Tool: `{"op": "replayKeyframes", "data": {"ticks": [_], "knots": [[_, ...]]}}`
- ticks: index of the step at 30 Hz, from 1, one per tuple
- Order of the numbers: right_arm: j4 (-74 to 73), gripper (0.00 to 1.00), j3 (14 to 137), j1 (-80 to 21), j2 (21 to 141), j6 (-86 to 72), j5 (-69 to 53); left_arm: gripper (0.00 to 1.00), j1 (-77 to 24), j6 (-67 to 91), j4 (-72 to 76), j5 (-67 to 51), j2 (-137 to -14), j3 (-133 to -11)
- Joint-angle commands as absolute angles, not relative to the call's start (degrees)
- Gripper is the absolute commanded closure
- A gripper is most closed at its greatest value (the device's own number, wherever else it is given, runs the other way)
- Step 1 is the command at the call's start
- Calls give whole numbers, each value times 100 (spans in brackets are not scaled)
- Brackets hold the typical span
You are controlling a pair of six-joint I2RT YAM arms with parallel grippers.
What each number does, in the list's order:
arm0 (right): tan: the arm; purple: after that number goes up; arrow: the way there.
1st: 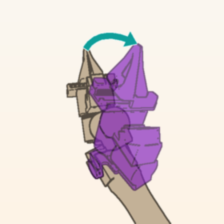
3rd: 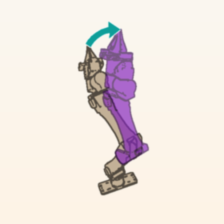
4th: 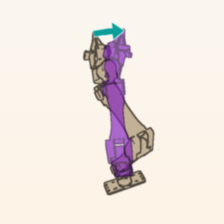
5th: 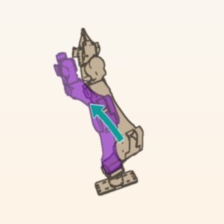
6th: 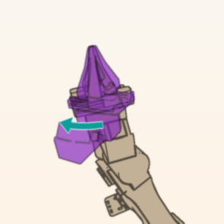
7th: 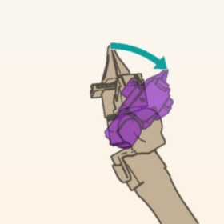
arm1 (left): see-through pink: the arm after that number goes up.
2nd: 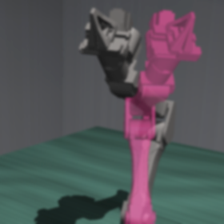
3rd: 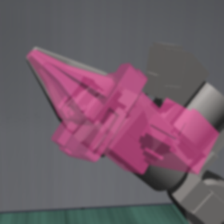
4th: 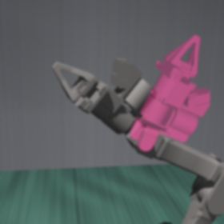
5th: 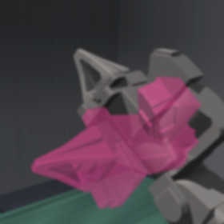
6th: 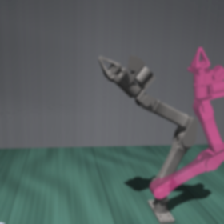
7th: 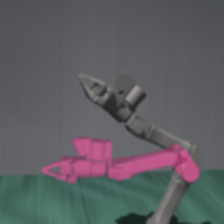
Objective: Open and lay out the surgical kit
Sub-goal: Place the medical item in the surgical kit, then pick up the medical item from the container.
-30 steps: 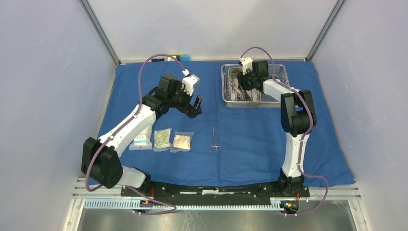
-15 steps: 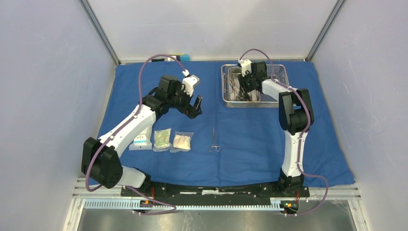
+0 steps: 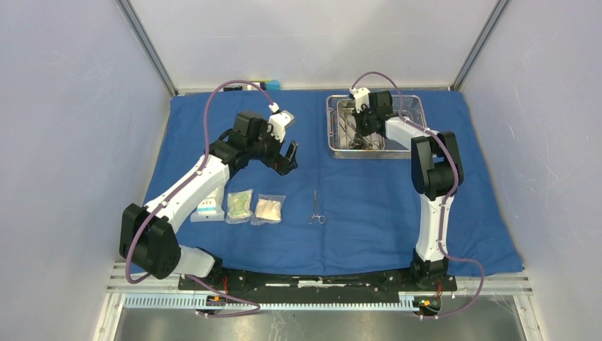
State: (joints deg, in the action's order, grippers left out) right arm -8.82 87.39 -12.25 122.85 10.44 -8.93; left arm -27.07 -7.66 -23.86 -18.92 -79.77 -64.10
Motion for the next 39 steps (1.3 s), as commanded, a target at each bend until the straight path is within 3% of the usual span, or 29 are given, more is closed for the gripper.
{"op": "replayKeyframes", "data": {"ticks": [1, 20, 24, 39], "knots": [[-693, 100, 8747, -1130, 11653, 1127, -911, 0, -2681, -1050, -2242, -1818, -7782, -6434], [-153, 100, 8401, -989, 10652, 1169, -2679, 0, -2681, -905, -2280, -2071, -8000, -6810], [360, 100, 7704, -1003, 10166, 946, -3239, 0, -2681, -610, -2049, -2417, -8178, -6962], [2643, 100, 4862, -1414, 8322, -453, -4069, 3, -2756, 3401, -61, -3404, -10059, -8328]]}}
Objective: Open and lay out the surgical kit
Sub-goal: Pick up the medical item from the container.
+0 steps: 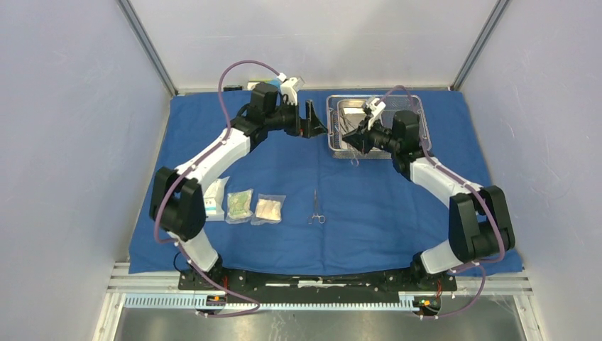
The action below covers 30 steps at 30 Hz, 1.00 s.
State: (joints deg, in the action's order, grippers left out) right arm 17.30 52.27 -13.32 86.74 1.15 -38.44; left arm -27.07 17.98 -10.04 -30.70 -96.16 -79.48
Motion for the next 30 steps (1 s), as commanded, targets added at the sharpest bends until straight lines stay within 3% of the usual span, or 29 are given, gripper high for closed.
{"op": "replayKeyframes", "data": {"ticks": [1, 11, 17, 30], "knots": [[2752, 100, 4763, -1424, 8275, -552, -4073, 4, -2789, 3616, 172, -3411, -10193, -8351], [2962, 100, 4553, -1468, 8139, -838, -4053, 19, -3115, 4643, 990, -3518, -10777, -8283], [2859, 100, 4584, -1472, 8160, -781, -3950, 43, -3162, 4723, 951, -3498, -10902, -8297], [2782, 100, 4580, -1468, 8224, -734, -3907, 70, -3181, 4761, 1011, -3605, -11016, -8252]]}}
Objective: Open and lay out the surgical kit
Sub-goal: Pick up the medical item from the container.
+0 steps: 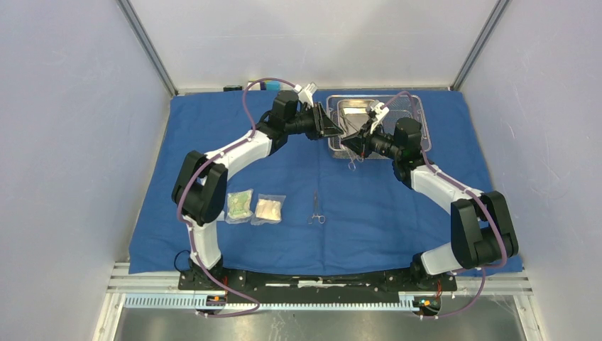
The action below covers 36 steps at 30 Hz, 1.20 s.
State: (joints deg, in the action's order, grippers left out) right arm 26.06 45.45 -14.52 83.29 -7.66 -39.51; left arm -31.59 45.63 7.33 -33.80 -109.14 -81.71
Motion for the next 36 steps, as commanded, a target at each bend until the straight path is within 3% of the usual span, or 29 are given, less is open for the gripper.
{"op": "replayKeyframes", "data": {"ticks": [1, 7, 12, 25, 27, 32, 36], "knots": [[2773, 100, 4579, -1467, 8226, -730, -3911, 71, -3190, 4768, 1010, -3606, -11024, -8261], [2734, 100, 4579, -1477, 8227, -692, -3876, 77, -3256, 4786, 1011, -3638, -11099, -8317], [2649, 100, 4579, -1486, 8219, -601, -3837, 97, -3265, 4781, 994, -3665, -11141, -8375], [2302, 100, 4479, -1595, 7977, -262, -3499, 98, -3261, 4730, 1072, -3884, -11060, -8436], [2224, 100, 4465, -1646, 7919, -196, -3403, 89, -3261, 4683, 1072, -3870, -11015, -8405], [1771, 100, 4498, -1702, 7845, -206, -2928, 48, -3263, 4389, 896, -3708, -10802, -8284], [1231, 100, 4478, -1755, 7729, -330, -2366, 26, -3223, 3969, 634, -3505, -10571, -8195]]}}
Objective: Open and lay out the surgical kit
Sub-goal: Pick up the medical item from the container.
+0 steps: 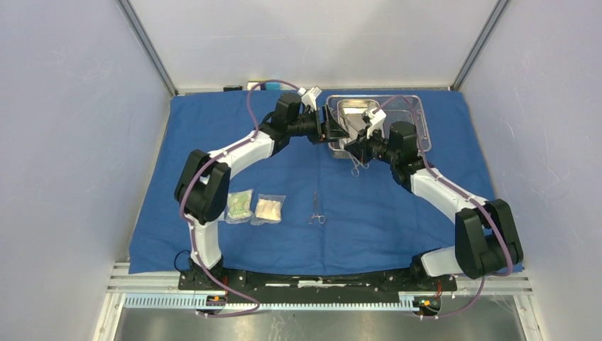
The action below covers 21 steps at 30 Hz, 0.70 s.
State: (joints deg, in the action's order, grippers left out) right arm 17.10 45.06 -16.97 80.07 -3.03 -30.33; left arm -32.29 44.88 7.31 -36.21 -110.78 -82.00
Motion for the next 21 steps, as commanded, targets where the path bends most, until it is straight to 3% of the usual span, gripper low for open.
{"op": "replayKeyframes", "data": {"ticks": [1, 10, 21], "knots": [[1054, 100, 4451, -1780, 7689, -377, -2230, 23, -3198, 3821, 540, -3456, -10501, -8185], [315, 100, 3850, -2436, 7238, -1367, -942, 12, -2687, 2089, -677, -2693, -9821, -8182], [436, 100, 3218, -3414, 7482, -2936, -568, 2, -2464, 706, -1132, -1881, -9018, -7611]]}}
